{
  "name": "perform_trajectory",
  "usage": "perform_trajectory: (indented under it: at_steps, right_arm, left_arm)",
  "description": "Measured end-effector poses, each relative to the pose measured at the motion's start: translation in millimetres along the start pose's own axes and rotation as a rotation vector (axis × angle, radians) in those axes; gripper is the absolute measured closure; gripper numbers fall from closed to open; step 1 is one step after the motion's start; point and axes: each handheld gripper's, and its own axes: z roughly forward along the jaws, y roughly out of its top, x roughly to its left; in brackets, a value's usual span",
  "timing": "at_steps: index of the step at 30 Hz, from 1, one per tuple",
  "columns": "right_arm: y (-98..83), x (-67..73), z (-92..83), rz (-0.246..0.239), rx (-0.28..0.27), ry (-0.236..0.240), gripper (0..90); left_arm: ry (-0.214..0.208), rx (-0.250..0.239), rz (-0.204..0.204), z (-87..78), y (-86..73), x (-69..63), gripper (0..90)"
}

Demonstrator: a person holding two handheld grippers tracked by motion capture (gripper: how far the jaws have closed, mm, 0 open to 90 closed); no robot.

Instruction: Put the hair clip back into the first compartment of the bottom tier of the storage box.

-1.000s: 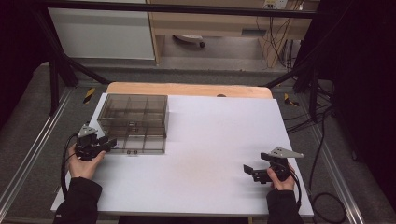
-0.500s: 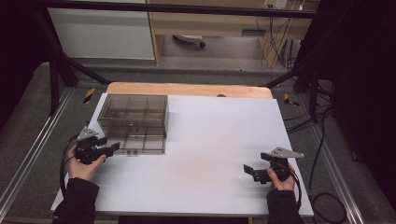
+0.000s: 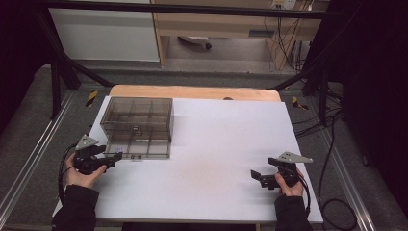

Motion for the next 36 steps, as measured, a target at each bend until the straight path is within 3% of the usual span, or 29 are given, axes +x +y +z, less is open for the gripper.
perform_trajectory:
  at_steps: [10, 36]
  right_arm:
    - [0.1, 0.2, 0.1, 0.0, 0.0, 0.0, 1.8]
    - [0.2, 0.0, 0.1, 0.002, 0.0, -0.001, 1.8]
  left_arm:
    - [-0.006, 0.02, 0.019, -3.0, -4.4, -8.0, 12.3]
    - [-0.02, 0.045, 0.042, -0.6, -16.2, -23.4, 10.4]
